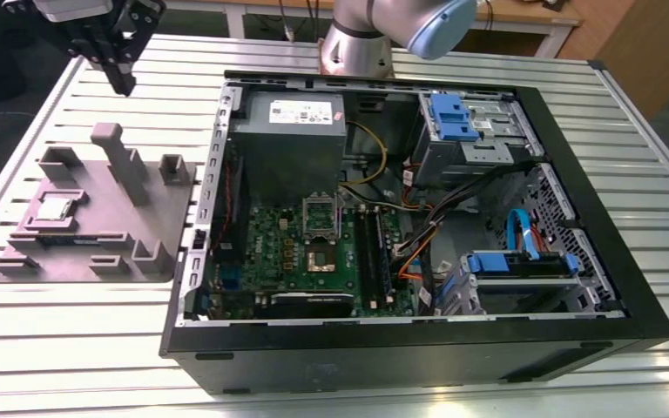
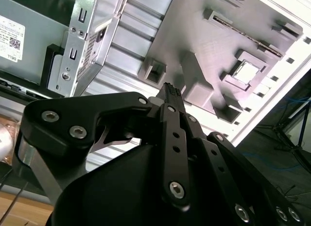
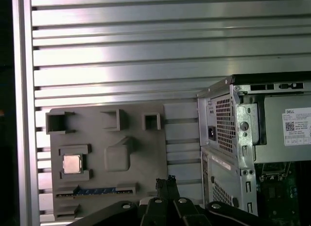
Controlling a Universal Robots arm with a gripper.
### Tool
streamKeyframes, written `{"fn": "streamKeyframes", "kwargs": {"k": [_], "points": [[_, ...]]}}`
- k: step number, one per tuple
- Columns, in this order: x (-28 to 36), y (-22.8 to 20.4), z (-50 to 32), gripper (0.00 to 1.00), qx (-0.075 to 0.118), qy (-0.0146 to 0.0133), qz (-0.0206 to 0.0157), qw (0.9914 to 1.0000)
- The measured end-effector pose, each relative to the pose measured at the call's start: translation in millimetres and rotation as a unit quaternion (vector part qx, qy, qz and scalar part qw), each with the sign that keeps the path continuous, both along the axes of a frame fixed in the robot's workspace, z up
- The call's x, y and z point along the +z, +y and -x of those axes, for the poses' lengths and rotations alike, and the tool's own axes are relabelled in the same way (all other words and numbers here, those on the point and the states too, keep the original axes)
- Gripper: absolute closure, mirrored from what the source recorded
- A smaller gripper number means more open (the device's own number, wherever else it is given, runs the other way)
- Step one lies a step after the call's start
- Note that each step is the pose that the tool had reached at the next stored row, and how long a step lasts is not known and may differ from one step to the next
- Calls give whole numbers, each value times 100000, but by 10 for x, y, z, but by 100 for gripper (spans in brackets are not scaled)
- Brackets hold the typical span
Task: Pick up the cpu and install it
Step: 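Reach for the cpu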
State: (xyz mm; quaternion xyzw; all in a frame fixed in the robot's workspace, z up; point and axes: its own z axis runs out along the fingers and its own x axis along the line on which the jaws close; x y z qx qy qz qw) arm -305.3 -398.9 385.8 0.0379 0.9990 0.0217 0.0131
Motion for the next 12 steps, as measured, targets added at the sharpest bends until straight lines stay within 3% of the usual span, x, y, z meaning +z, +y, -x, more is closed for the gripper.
{"fn": "streamKeyframes", "kwargs": {"k": [12], "points": [[-5,0,102,90,-1,2,1,100000]]}}
